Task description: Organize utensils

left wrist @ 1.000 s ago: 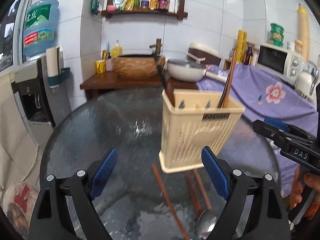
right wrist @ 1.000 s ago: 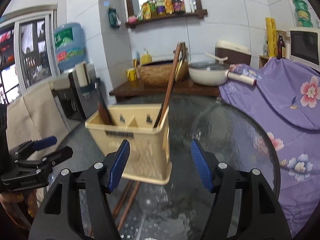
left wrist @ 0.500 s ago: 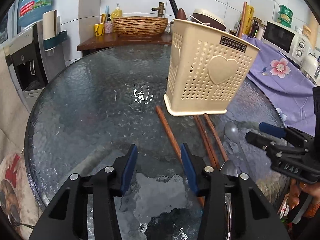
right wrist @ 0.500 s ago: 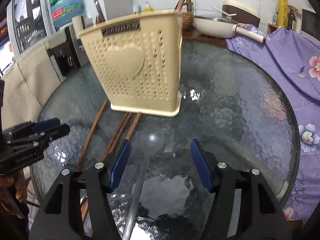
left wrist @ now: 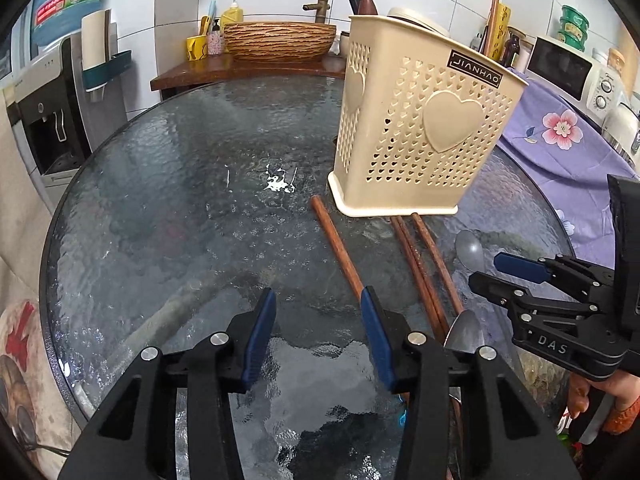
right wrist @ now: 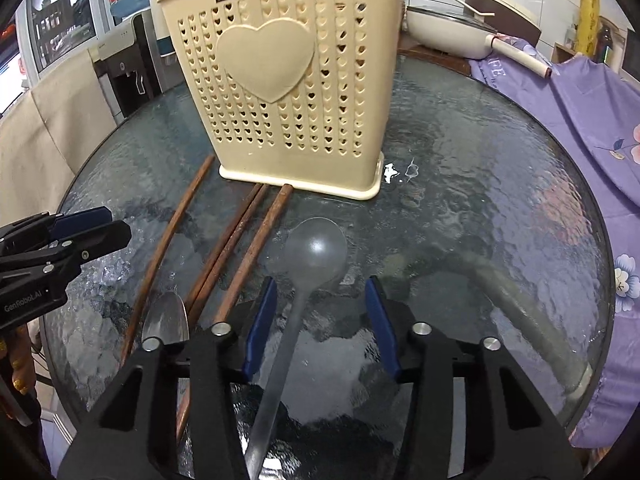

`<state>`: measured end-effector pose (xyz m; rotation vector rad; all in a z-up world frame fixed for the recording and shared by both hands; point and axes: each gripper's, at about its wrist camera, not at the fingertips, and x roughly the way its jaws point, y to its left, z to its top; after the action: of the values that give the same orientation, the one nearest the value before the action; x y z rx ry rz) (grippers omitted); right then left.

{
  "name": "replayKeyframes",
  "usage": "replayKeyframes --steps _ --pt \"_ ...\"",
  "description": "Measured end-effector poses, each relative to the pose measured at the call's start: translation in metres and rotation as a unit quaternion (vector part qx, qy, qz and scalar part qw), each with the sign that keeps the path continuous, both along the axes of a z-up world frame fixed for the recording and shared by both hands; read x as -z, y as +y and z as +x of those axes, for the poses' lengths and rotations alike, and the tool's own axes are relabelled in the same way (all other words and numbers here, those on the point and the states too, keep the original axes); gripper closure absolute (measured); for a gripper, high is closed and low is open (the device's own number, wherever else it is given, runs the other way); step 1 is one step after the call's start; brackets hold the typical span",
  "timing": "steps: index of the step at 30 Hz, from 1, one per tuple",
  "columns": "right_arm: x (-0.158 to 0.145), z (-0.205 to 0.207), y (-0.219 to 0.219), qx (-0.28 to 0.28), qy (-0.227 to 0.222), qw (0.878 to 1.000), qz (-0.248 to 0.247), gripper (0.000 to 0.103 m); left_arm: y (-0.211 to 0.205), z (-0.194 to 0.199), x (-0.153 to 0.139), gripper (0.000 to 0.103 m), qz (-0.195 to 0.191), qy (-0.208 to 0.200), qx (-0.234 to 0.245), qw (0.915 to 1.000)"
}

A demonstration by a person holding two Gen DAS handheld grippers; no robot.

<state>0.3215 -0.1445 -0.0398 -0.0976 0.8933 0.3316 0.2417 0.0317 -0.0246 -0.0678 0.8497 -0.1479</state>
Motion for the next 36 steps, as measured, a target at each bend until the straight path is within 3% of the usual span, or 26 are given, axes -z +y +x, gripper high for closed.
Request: replayKeyframes --steps 14,23,28,36 --pt "0.0 0.011 0.014 -0.013 -0.013 1.0 -0.022 0.067 -0.014 0.026 0.01 0.06 0.005 0.02 0.01 0.9997" --pt "0.0 0.012 0.013 -0.017 -0.015 0.999 -0.022 0.067 -0.024 0.053 0.014 0.071 0.021 0.037 0.013 0.999" --pt "0.0 0.011 0.013 -0.018 -0.015 0.999 -0.022 0.067 -0.024 0.065 0.015 0.086 0.04 0.037 0.009 0.9984" --pt "-0.001 0.014 0.014 -0.02 -0.014 0.999 -0.026 0.067 -0.024 0.073 0.016 0.092 0.065 0.036 0.013 0.9971"
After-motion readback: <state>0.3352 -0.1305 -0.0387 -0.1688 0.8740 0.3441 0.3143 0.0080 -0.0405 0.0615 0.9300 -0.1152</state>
